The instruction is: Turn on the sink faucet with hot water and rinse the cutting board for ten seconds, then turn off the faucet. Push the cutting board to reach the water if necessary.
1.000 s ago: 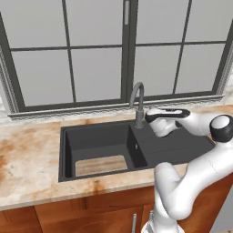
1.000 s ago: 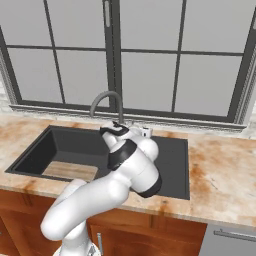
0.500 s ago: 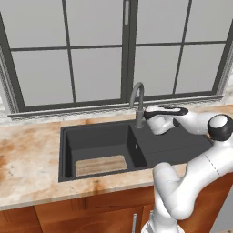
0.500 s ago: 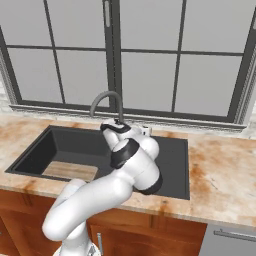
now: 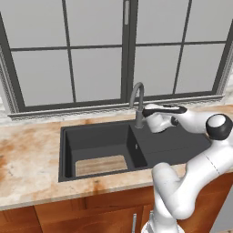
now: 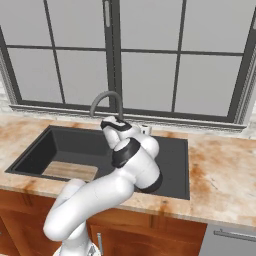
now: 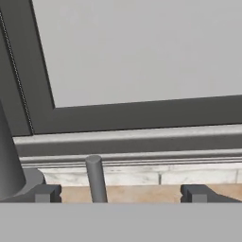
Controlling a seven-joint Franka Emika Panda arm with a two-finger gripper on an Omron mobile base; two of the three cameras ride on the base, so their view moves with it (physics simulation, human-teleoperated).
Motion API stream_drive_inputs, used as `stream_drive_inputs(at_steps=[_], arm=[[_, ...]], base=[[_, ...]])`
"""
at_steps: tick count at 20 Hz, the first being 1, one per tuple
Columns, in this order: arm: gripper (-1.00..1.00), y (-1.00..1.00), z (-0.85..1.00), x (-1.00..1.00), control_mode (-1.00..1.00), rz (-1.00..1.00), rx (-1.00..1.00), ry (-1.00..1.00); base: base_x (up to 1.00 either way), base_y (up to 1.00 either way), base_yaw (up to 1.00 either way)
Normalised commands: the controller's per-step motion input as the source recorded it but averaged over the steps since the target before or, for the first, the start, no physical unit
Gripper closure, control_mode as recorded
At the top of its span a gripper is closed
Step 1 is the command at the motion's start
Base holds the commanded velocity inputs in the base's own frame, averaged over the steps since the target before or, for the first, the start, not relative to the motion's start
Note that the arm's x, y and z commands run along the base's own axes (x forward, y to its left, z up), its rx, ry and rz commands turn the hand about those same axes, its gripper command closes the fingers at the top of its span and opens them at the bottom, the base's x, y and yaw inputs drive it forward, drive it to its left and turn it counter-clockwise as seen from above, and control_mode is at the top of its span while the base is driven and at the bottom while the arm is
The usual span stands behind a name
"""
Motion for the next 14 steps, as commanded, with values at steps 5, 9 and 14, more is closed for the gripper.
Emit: stream_drive_inputs(at_steps=[5,9,14], arm=[[-1.0,0.04,-0.02,0.04,-1.0,0.0,0.0,0.0],[-1.0,0.03,-0.03,0.06,-1.0,0.0,0.0,0.0],[-1.0,0.01,0.0,0.08,-1.0,0.0,0.0,0.0]], base=[[0.0,0.0,0.0],[0.0,0.0,0.0],[0.0,0.0,0.0]])
